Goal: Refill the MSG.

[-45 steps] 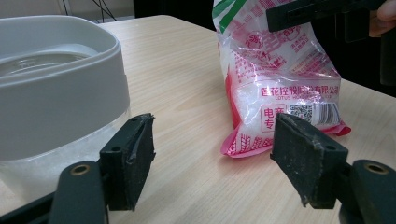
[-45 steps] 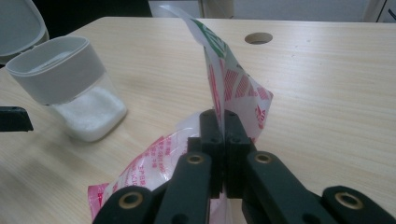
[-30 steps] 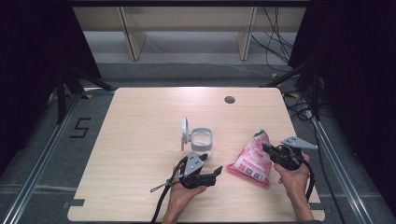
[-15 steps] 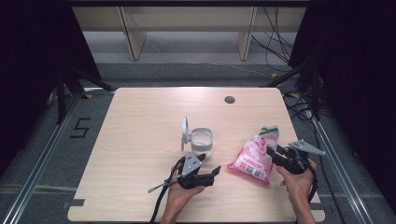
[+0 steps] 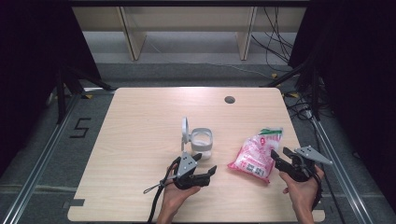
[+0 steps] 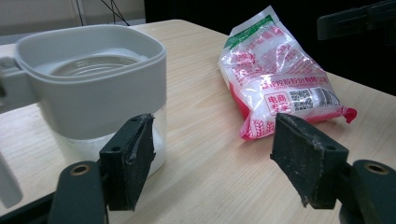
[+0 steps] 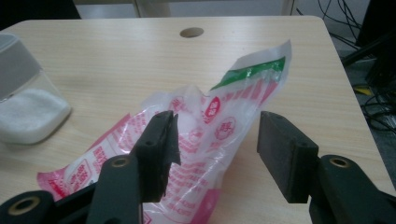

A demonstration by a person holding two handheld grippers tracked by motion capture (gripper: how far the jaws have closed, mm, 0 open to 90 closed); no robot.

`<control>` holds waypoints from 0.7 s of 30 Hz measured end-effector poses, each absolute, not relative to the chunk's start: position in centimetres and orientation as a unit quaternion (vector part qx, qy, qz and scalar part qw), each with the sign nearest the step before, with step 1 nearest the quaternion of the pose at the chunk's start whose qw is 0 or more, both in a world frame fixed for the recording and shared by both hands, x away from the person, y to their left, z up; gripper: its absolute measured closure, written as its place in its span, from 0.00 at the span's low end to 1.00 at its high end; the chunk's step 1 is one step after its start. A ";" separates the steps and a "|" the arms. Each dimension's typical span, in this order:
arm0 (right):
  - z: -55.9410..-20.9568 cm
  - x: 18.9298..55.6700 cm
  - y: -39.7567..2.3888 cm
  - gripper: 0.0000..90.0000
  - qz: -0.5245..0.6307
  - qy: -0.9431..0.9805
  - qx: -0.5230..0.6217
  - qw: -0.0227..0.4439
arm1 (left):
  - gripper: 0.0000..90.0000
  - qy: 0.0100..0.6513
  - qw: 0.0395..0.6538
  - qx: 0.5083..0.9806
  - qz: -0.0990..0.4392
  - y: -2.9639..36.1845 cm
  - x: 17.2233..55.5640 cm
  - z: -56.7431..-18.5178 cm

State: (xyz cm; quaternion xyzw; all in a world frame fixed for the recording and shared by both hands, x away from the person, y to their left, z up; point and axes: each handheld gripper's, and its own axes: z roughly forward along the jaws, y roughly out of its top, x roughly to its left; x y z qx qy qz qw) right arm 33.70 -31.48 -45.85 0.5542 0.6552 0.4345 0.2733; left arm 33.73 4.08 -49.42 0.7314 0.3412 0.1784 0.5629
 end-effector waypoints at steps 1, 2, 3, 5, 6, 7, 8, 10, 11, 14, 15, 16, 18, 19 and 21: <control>-45.8 33.7 -31.6 0.51 0.434 0.664 0.540 0.282 | 0.33 0.344 0.558 0.733 0.182 4.3 33.6 -49.3; -45.7 33.6 -31.5 0.51 0.436 0.663 0.539 0.282 | 0.33 0.343 0.560 0.732 0.183 4.4 33.6 -49.2; -45.7 33.5 -31.3 0.50 0.442 0.664 0.533 0.282 | 0.33 0.344 0.560 0.731 0.184 4.6 33.7 -49.1; -45.7 33.4 -30.9 0.49 0.456 0.662 0.529 0.271 | 0.34 0.347 0.555 0.733 0.186 4.9 33.7 -49.1; -45.6 33.2 -30.7 0.49 0.450 0.670 0.526 0.268 | 0.35 0.346 0.555 0.733 0.185 5.0 33.7 -49.2; -45.6 33.1 -30.1 0.49 0.458 0.661 0.534 0.261 | 0.35 0.346 0.553 0.735 0.186 5.1 33.7 -49.2; -45.5 33.0 -30.0 0.49 0.454 0.672 0.524 0.261 | 0.36 0.347 0.553 0.734 0.186 5.1 33.7 -49.2; -45.6 33.0 -29.6 0.48 0.459 0.680 0.511 0.255 | 0.37 0.347 0.556 0.732 0.185 5.3 33.7 -49.3; -45.7 33.1 -29.5 0.48 0.463 0.685 0.503 0.253 | 0.38 0.346 0.553 0.734 0.188 5.4 33.7 -49.2; -45.7 32.7 -28.6 0.48 0.460 0.683 0.517 0.235 | 0.41 0.346 0.549 0.735 0.196 5.9 33.6 -49.1; -45.8 32.9 -28.7 0.48 0.459 0.691 0.503 0.243 | 0.42 0.347 0.553 0.732 0.196 6.0 33.6 -49.0; -45.9 33.0 -28.8 0.48 0.455 0.697 0.495 0.249 | 0.44 0.346 0.551 0.733 0.198 6.2 33.6 -49.0; -45.9 32.8 -28.4 0.48 0.461 0.691 0.505 0.234 | 0.46 0.344 0.555 0.730 0.202 6.6 33.6 -48.9; -45.9 32.9 -28.5 0.48 0.464 0.694 0.496 0.239 | 0.48 0.349 0.551 0.730 0.206 6.7 33.5 -48.8; -45.9 32.9 -28.4 0.47 0.464 0.700 0.490 0.234 | 0.51 0.346 0.549 0.730 0.214 7.1 33.6 -48.7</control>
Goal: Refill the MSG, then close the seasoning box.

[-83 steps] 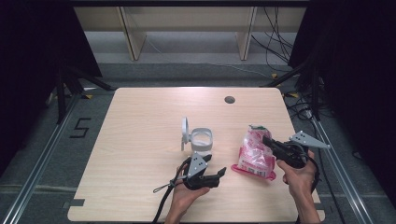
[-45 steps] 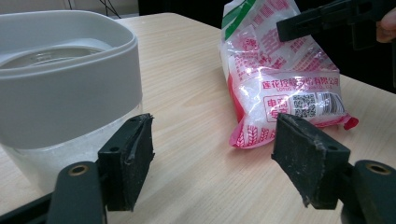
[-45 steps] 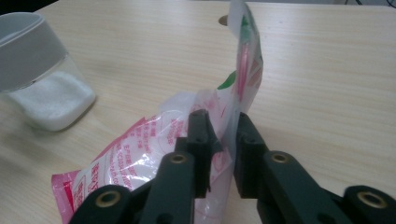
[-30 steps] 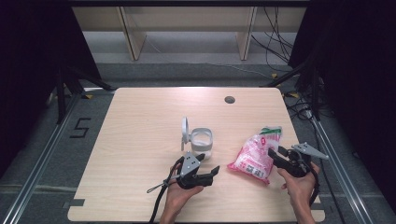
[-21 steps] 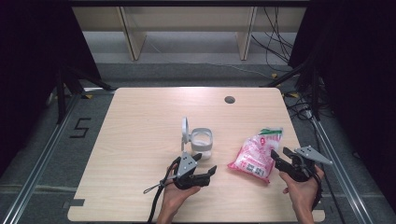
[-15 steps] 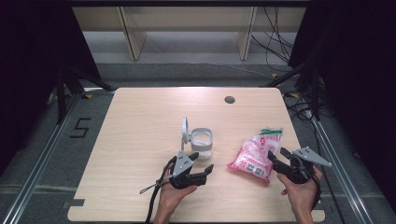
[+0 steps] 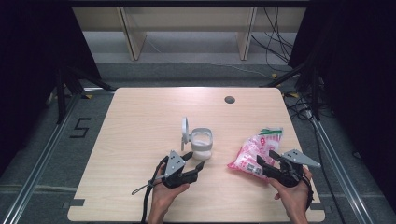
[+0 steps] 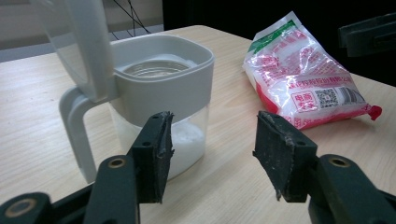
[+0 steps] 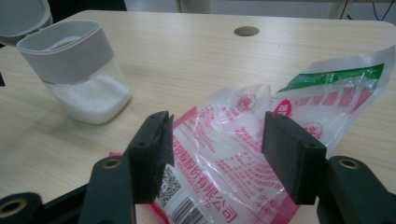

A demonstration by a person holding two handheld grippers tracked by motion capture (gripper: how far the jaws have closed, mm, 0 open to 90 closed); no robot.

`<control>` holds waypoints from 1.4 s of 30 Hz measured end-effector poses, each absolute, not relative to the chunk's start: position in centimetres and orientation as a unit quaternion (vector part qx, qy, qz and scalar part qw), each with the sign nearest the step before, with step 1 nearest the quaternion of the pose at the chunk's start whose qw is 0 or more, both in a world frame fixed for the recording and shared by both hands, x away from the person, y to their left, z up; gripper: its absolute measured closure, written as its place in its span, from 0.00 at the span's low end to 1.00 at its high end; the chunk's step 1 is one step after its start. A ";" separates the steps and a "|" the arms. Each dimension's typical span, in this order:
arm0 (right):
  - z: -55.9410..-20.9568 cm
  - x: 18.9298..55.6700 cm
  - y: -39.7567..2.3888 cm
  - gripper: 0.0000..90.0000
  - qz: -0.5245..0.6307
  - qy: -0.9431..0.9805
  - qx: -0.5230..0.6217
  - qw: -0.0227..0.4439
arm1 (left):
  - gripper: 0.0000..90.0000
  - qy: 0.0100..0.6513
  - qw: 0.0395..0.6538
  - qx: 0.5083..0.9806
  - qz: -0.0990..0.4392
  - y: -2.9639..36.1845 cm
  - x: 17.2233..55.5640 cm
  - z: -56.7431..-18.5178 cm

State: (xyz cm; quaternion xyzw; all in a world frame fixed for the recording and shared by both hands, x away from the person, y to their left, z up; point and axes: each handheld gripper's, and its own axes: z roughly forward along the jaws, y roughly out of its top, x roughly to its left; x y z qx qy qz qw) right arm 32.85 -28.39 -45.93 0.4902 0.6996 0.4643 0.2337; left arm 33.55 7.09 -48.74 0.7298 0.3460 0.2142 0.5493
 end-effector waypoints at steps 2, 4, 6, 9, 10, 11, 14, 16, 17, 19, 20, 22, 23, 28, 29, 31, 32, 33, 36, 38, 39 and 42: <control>-46.0 32.9 -28.2 0.46 0.471 0.697 0.491 0.226 | 0.52 0.346 0.552 0.728 0.213 7.4 33.6 -48.7; -46.0 32.9 -28.1 0.45 0.472 0.701 0.484 0.227 | 0.56 0.353 0.549 0.726 0.216 7.6 33.6 -48.7; -46.1 32.9 -27.8 0.45 0.473 0.706 0.478 0.222 | 0.59 0.345 0.552 0.726 0.221 7.9 33.7 -48.6; -46.1 32.6 -27.1 0.45 0.473 0.710 0.476 0.213 | 0.68 0.340 0.553 0.725 0.229 8.5 33.7 -48.5; -46.1 32.6 -27.1 0.45 0.473 0.710 0.476 0.213 | 0.68 0.346 0.553 0.724 0.227 8.7 33.7 -48.5; -46.2 32.5 -26.9 0.45 0.475 0.709 0.478 0.208 | 0.70 0.343 0.555 0.722 0.231 8.9 33.8 -48.5; -46.2 32.6 -26.8 0.45 0.478 0.714 0.469 0.204 | 0.76 0.351 0.559 0.713 0.235 9.3 33.6 -48.3; -46.3 32.6 -26.8 0.45 0.474 0.720 0.466 0.200 | 0.79 0.346 0.559 0.712 0.246 9.6 33.7 -48.2; -46.3 32.6 -26.8 0.45 0.474 0.719 0.469 0.199 | 0.83 0.350 0.553 0.713 0.252 9.7 33.7 -48.0; -46.3 32.5 -26.7 0.45 0.478 0.710 0.479 0.194 | 0.85 0.353 0.550 0.711 0.260 9.8 33.8 -47.9; -46.3 32.4 -26.6 0.45 0.479 0.708 0.482 0.192 | 0.87 0.353 0.547 0.711 0.266 10.0 33.8 -47.8; -46.5 32.7 -26.9 0.45 0.480 0.713 0.468 0.208 | 0.90 0.354 0.541 0.711 0.277 10.3 33.6 -47.6; -46.5 32.8 -27.0 0.45 0.477 0.715 0.466 0.211 | 0.91 0.354 0.542 0.709 0.281 10.4 33.5 -47.5; -46.4 32.6 -26.5 0.45 0.482 0.712 0.474 0.188 | 0.96 0.358 0.531 0.712 0.287 11.3 33.4 -47.3; -46.4 32.6 -26.5 0.45 0.482 0.712 0.474 0.188 | 0.96 0.360 0.528 0.711 0.292 11.5 33.5 -47.3; -46.4 32.8 -26.6 0.46 0.480 0.717 0.462 0.204 | 0.96 0.364 0.534 0.706 0.290 11.7 33.7 -47.3; -46.4 32.7 -26.3 0.46 0.486 0.707 0.477 0.191 | 0.97 0.364 0.529 0.710 0.291 11.9 33.8 -47.2; -46.5 33.0 -26.6 0.46 0.486 0.714 0.462 0.199 | 0.97 0.367 0.529 0.707 0.291 11.9 33.9 -47.1; -46.5 32.8 -26.4 0.46 0.478 0.711 0.476 0.199 | 0.99 0.367 0.530 0.709 0.286 12.0 34.2 -47.1; -46.5 32.8 -26.5 0.46 0.477 0.712 0.474 0.200 | 0.99 0.358 0.526 0.714 0.291 12.0 34.3 -47.0; -46.5 32.8 -26.5 0.46 0.477 0.713 0.473 0.200 | 0.99 0.361 0.528 0.712 0.291 12.0 34.4 -46.9; -46.5 32.9 -26.6 0.46 0.476 0.717 0.468 0.202 | 0.99 0.366 0.528 0.710 0.290 12.0 34.7 -47.0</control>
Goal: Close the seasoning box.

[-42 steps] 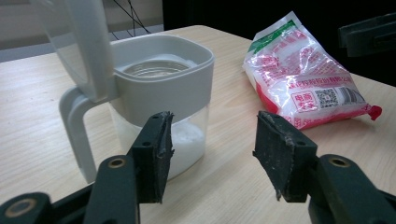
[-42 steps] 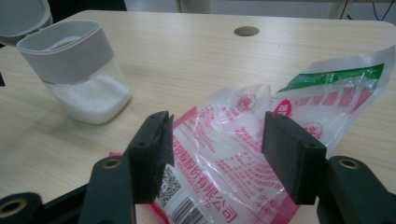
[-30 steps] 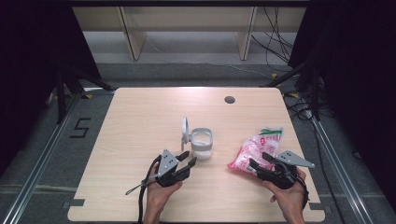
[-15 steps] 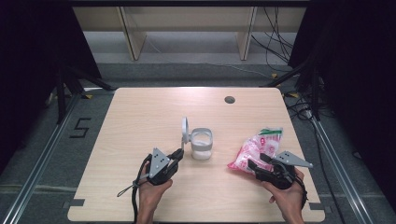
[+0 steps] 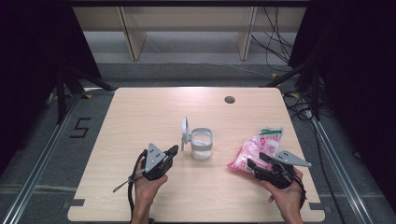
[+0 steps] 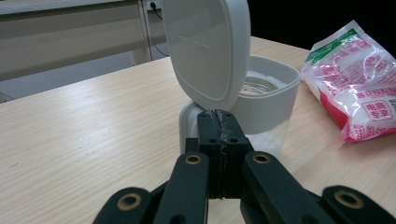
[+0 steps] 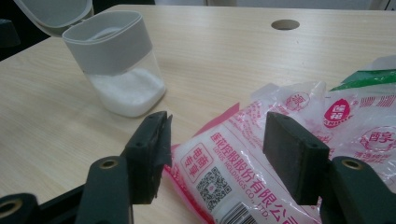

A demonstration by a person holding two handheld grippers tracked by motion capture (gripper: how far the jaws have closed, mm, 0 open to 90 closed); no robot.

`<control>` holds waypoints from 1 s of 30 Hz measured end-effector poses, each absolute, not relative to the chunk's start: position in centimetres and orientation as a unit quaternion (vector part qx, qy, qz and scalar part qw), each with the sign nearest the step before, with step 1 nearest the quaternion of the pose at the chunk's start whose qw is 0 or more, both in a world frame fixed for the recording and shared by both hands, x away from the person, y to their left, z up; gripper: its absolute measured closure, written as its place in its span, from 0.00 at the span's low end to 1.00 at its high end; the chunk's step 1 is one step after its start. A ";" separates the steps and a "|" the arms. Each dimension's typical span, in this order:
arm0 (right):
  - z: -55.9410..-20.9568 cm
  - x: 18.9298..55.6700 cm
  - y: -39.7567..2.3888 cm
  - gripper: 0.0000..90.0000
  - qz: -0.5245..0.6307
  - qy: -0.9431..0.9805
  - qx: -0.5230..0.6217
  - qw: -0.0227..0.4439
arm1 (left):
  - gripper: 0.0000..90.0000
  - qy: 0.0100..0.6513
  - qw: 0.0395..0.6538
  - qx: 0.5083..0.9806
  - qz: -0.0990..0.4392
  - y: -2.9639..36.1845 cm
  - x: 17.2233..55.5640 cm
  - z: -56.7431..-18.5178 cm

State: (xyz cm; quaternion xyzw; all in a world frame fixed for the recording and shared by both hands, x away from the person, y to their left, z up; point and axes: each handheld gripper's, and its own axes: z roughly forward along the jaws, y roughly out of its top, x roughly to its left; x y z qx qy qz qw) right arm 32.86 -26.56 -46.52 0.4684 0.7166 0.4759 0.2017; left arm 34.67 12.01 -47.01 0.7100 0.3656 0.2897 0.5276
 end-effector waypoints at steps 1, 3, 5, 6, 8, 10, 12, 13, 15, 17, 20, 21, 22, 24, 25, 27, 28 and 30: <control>-46.6 33.0 -26.6 0.46 0.482 0.716 0.463 0.202 | 0.99 0.365 0.525 0.712 0.291 12.1 34.7 -47.0; -46.5 32.9 -26.6 0.46 0.479 0.718 0.464 0.198 | 0.99 0.368 0.527 0.710 0.288 12.0 35.0 -47.1; -46.7 33.1 -26.5 0.46 0.483 0.717 0.459 0.202 | 0.99 0.368 0.524 0.711 0.290 12.0 35.1 -47.0; -46.6 33.1 -26.5 0.46 0.480 0.719 0.460 0.202 | 0.99 0.368 0.524 0.712 0.290 12.0 35.2 -47.0; -46.7 33.1 -26.5 0.46 0.484 0.716 0.460 0.203 | 0.99 0.370 0.526 0.710 0.288 12.1 35.4 -46.9; -46.6 33.0 -26.5 0.46 0.478 0.718 0.463 0.203 | 0.99 0.368 0.523 0.712 0.291 12.1 35.5 -46.8; -46.5 33.0 -26.4 0.46 0.484 0.718 0.460 0.198 | 0.99 0.366 0.522 0.713 0.291 12.1 35.7 -46.7; -46.6 33.0 -26.4 0.46 0.482 0.718 0.458 0.206 | 0.99 0.367 0.519 0.714 0.293 12.1 35.8 -46.6; -46.5 32.8 -26.2 0.46 0.482 0.717 0.465 0.195 | 0.99 0.368 0.519 0.714 0.293 12.1 36.0 -46.5; -46.5 32.8 -26.2 0.46 0.482 0.719 0.458 0.199 | 0.99 0.369 0.520 0.714 0.290 12.1 36.2 -46.4; -46.5 32.8 -26.2 0.46 0.481 0.721 0.457 0.201 | 0.99 0.362 0.518 0.717 0.294 11.9 36.6 -46.3; -46.5 32.8 -26.3 0.46 0.474 0.725 0.457 0.203 | 0.99 0.360 0.513 0.720 0.297 11.8 36.8 -46.3; -46.6 32.9 -26.2 0.46 0.479 0.722 0.454 0.206 | 0.99 0.359 0.514 0.721 0.297 11.7 36.9 -46.3; -46.5 32.8 -26.2 0.46 0.479 0.722 0.457 0.203 | 0.99 0.359 0.513 0.721 0.295 11.7 37.1 -46.2; -46.5 32.7 -26.2 0.46 0.478 0.721 0.458 0.205 | 0.99 0.363 0.513 0.720 0.294 11.6 37.2 -46.2; -46.6 32.9 -26.1 0.46 0.476 0.723 0.457 0.205 | 0.99 0.360 0.511 0.721 0.298 11.6 37.4 -46.0; -46.6 32.8 -26.1 0.46 0.476 0.724 0.456 0.205 | 0.99 0.361 0.511 0.721 0.298 11.6 37.5 -46.0; -46.5 32.7 -26.0 0.46 0.480 0.720 0.463 0.193 | 0.99 0.360 0.511 0.721 0.298 11.7 37.6 -45.8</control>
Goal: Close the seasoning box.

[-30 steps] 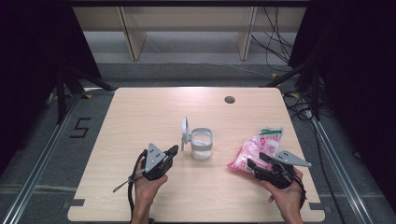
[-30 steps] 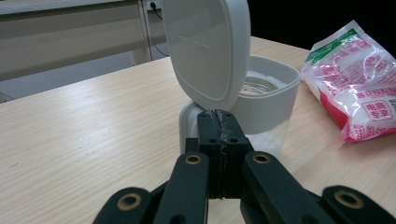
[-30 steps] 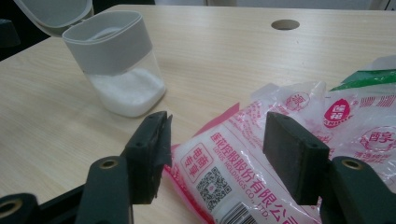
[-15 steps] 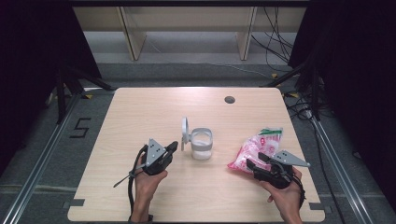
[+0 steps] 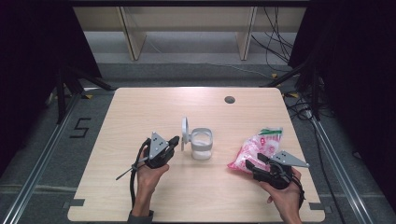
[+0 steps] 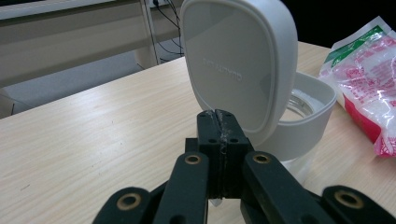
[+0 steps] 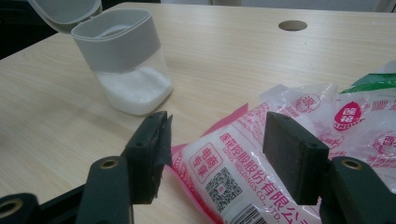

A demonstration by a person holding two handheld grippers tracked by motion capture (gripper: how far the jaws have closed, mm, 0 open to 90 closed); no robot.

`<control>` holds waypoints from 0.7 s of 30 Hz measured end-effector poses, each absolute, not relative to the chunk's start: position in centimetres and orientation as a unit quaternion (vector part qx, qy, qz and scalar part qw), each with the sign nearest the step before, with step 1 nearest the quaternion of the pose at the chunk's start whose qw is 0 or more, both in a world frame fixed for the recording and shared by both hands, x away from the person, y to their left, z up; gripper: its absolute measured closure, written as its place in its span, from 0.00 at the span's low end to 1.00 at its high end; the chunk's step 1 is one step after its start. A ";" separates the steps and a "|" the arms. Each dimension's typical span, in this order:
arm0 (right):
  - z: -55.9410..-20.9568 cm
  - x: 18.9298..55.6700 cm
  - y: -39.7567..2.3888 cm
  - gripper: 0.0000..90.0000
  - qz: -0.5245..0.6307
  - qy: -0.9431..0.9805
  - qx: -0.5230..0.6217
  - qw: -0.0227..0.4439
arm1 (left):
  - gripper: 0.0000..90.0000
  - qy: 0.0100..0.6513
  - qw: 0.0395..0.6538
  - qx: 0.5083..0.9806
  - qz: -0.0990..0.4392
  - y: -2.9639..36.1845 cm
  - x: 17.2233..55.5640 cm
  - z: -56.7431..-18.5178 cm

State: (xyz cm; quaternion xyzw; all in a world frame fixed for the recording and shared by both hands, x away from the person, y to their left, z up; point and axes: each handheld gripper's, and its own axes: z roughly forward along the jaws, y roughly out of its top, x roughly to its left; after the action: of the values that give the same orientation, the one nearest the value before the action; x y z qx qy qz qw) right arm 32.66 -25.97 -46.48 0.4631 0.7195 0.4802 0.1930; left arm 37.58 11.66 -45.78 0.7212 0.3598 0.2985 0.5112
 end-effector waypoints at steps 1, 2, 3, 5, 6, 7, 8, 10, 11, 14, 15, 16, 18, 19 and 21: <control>-46.5 32.6 -25.9 0.46 0.482 0.717 0.468 0.189 | 0.99 0.358 0.515 0.720 0.297 11.6 37.6 -45.7; -46.5 32.6 -25.9 0.46 0.482 0.717 0.467 0.188 | 0.99 0.358 0.514 0.721 0.296 11.6 37.6 -45.5; -46.4 32.5 -25.9 0.46 0.478 0.718 0.472 0.184 | 0.99 0.354 0.518 0.721 0.296 11.6 37.7 -45.4; -46.4 32.4 -25.8 0.46 0.477 0.716 0.476 0.180 | 0.99 0.352 0.518 0.722 0.294 11.5 37.8 -45.3; -46.4 32.5 -25.8 0.46 0.479 0.718 0.470 0.184 | 0.99 0.352 0.516 0.723 0.295 11.4 37.9 -45.2; -46.4 32.5 -25.8 0.46 0.479 0.720 0.465 0.187 | 0.99 0.352 0.517 0.723 0.293 11.3 37.9 -45.1; -46.4 32.5 -25.8 0.46 0.480 0.719 0.467 0.185 | 0.99 0.349 0.518 0.723 0.293 11.2 38.0 -45.0; -46.6 32.8 -25.9 0.46 0.485 0.723 0.451 0.196 | 0.99 0.347 0.516 0.726 0.295 11.1 38.1 -44.9; -46.5 32.7 -25.9 0.46 0.479 0.728 0.452 0.193 | 0.99 0.348 0.519 0.724 0.293 11.0 38.2 -44.8; -46.5 32.7 -25.9 0.46 0.481 0.727 0.453 0.190 | 0.99 0.346 0.515 0.727 0.295 10.8 38.3 -44.7; -46.6 32.7 -25.8 0.46 0.485 0.724 0.452 0.191 | 0.99 0.347 0.515 0.727 0.293 10.7 38.3 -44.7; -46.5 32.6 -25.8 0.46 0.485 0.724 0.452 0.191 | 0.99 0.343 0.514 0.728 0.296 10.7 38.4 -44.6; -46.6 32.7 -25.8 0.46 0.485 0.725 0.451 0.191 | 0.99 0.343 0.513 0.729 0.296 10.7 38.5 -44.6; -46.5 32.6 -25.9 0.46 0.479 0.728 0.451 0.193 | 0.99 0.343 0.516 0.728 0.296 10.7 38.5 -44.6; -46.5 32.6 -25.8 0.46 0.480 0.727 0.452 0.191 | 0.99 0.343 0.516 0.727 0.296 10.6 38.5 -44.5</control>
State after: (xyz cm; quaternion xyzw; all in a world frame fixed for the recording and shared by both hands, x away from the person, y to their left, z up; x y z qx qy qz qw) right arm 32.58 -25.79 -46.54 0.4519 0.7272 0.4802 0.1907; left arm 38.54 10.61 -44.55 0.7269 0.3434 0.2957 0.5160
